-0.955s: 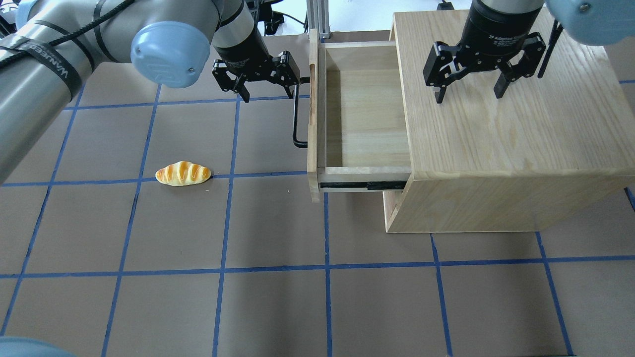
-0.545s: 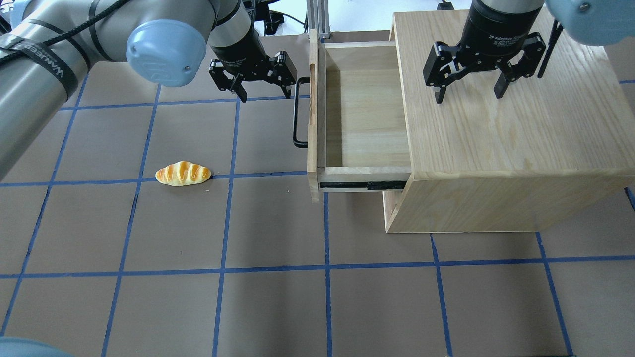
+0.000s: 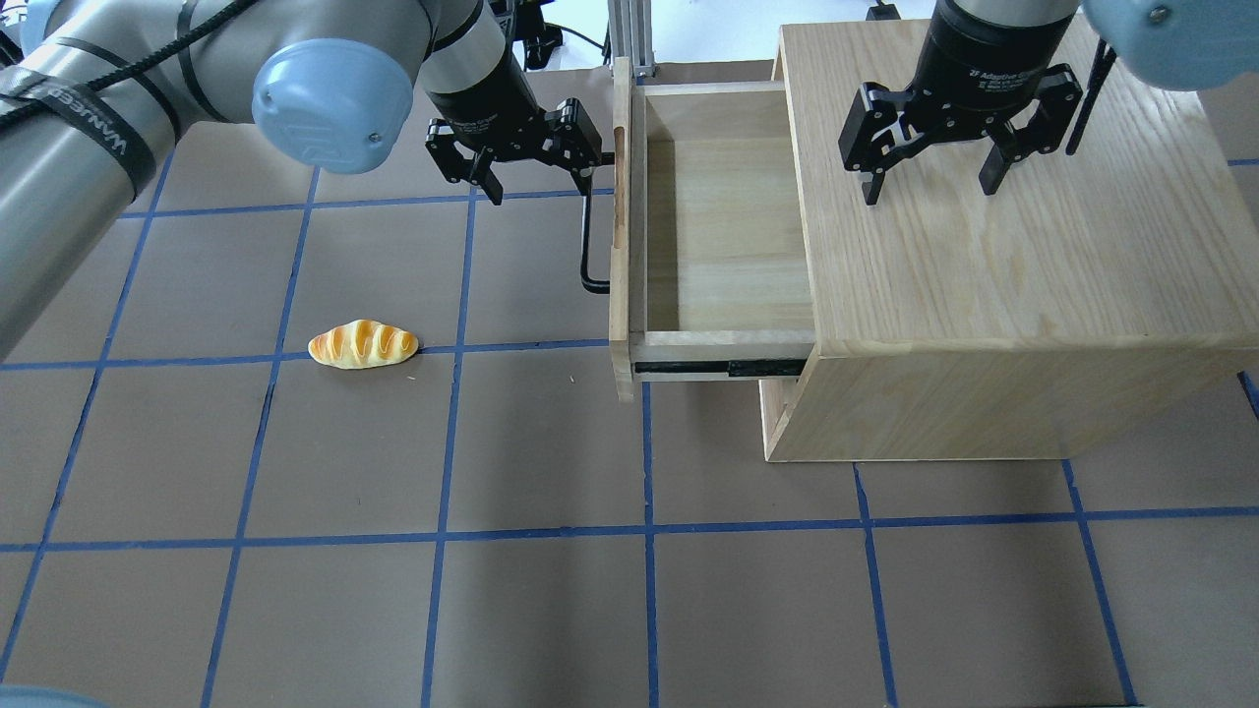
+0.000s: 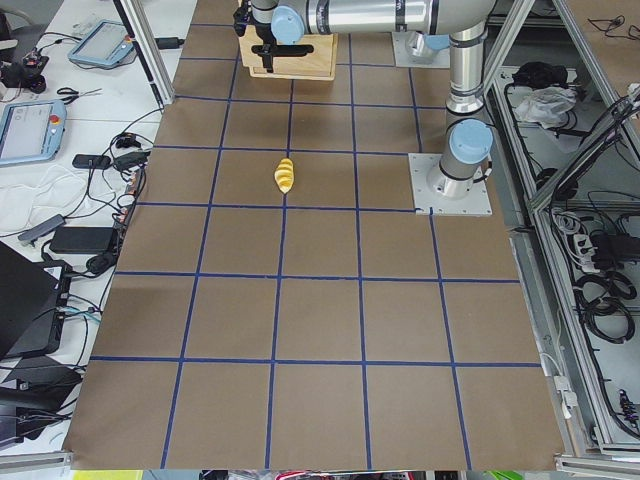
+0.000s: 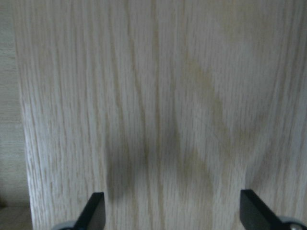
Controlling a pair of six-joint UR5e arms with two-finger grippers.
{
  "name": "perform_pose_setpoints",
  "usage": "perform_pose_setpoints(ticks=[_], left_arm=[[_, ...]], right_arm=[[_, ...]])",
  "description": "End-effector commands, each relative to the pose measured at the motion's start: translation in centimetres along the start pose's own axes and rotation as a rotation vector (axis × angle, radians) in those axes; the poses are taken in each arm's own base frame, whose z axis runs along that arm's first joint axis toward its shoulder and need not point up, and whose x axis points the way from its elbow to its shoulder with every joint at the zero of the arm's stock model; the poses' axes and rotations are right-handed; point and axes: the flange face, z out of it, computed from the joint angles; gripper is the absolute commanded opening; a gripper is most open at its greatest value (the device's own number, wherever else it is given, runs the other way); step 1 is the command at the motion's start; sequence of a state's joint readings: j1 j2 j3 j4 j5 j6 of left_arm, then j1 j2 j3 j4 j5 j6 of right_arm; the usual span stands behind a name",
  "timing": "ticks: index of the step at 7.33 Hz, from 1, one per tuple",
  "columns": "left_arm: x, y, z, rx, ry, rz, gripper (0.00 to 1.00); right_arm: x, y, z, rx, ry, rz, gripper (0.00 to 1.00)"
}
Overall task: Open upper drawer
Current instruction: 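Pull the drawer farther out with the left gripper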
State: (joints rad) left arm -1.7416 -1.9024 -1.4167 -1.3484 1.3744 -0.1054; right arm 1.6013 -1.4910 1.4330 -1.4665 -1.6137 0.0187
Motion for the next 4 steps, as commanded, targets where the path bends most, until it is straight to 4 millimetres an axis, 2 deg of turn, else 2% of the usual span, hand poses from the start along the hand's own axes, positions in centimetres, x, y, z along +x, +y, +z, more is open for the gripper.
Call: perform_pose_setpoints(ticks=[1,4], left_arm=[[0.32,-0.03,0.84,-0.014,0.002,0.002,1.00],[0.24,-0.14,1.42,-0.023,-0.007,0.004,1.00]], right_arm=[[-0.01,0.00,-0.01,0.000,0.000,-0.001,1.00],[-0.01,0.00,-0.01,0.000,0.000,0.001,1.00]])
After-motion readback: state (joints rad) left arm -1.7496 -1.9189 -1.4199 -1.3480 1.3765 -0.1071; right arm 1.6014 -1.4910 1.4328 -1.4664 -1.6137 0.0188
